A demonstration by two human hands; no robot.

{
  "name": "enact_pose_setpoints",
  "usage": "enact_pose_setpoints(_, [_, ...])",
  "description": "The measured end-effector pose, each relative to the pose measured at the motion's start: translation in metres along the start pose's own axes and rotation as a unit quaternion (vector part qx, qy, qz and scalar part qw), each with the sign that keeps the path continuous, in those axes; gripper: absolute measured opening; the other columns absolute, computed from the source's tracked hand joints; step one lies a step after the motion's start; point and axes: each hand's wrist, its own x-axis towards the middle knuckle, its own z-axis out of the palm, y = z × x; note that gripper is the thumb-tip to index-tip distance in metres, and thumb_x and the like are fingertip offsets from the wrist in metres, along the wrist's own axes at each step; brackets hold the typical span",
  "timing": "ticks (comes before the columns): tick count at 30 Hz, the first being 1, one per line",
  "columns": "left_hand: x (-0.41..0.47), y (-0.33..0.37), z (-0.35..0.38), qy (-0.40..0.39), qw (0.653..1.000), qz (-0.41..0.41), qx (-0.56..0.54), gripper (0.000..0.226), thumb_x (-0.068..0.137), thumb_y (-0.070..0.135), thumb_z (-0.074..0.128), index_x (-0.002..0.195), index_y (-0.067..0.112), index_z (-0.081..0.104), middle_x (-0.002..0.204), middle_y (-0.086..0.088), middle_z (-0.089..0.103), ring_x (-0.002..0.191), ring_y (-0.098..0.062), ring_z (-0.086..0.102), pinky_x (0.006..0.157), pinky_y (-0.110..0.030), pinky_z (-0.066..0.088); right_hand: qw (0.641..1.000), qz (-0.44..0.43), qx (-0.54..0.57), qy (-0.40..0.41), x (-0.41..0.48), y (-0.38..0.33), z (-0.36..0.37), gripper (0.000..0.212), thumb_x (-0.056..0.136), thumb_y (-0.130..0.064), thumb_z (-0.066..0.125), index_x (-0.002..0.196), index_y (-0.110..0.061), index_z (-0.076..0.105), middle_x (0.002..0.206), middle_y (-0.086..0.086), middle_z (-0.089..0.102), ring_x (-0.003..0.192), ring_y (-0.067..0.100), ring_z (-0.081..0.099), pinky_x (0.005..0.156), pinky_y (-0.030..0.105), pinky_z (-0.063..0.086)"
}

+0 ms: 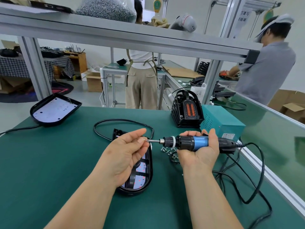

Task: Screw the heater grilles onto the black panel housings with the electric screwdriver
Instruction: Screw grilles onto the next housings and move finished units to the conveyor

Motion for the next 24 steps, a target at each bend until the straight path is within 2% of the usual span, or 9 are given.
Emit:
enact_pose_setpoints(3, [-0.0016, -0.0001, 0.0012, 0.001, 1.000, 0.007, 0.015, 0.030, 0.093, -0.007, 0.056, 0.091, 0.014, 0.077, 0.071, 0.002, 0.072, 0.067, -0.007, 0.071, 0.061, -0.015, 0.056, 1.000, -0.001, 0.002, -0.003, -0.0008, -0.0001, 0.0002, 0.019, 0.082, -0.031, 0.073, 0.082, -0.019, 0.058, 0.059, -0.003, 0.056, 0.048, 0.017, 0.056, 0.064, 0.029, 0.054])
enact_pose_setpoints(9, [-0.0019, -0.0026, 0.0016, 0.005, 0.999, 0.023, 0.037, 0.028, 0.092, -0.008, 0.057, 0.097, 0.014, 0.075, 0.070, 0.004, 0.071, 0.068, -0.007, 0.072, 0.062, -0.014, 0.056, 1.000, -0.012, -0.011, -0.013, -0.0022, 0.0010, -0.0004, 0.019, 0.084, -0.031, 0.071, 0.084, -0.020, 0.056, 0.059, -0.003, 0.055, 0.050, 0.015, 0.055, 0.066, 0.028, 0.052])
enact_pose_setpoints(18, [-0.0033, -0.0030, 0.0029, 0.022, 0.993, 0.065, 0.094, 0.023, 0.093, -0.005, 0.060, 0.098, 0.014, 0.071, 0.077, 0.000, 0.070, 0.069, -0.006, 0.072, 0.062, -0.013, 0.055, 0.999, -0.021, -0.018, -0.018, -0.0048, 0.0013, 0.0025, 0.020, 0.079, -0.029, 0.073, 0.085, -0.020, 0.056, 0.060, -0.002, 0.055, 0.051, 0.015, 0.055, 0.069, 0.027, 0.051])
enact_pose_setpoints(24, [-0.0055, -0.0030, 0.0024, 0.042, 0.985, 0.072, 0.148, 0.015, 0.092, -0.001, 0.064, 0.097, 0.012, 0.070, 0.080, -0.004, 0.071, 0.068, -0.007, 0.072, 0.060, -0.014, 0.054, 0.998, -0.031, -0.039, -0.025, -0.0062, 0.0013, 0.0027, 0.018, 0.086, -0.031, 0.070, 0.087, -0.020, 0.056, 0.061, -0.002, 0.054, 0.052, 0.015, 0.054, 0.068, 0.028, 0.051])
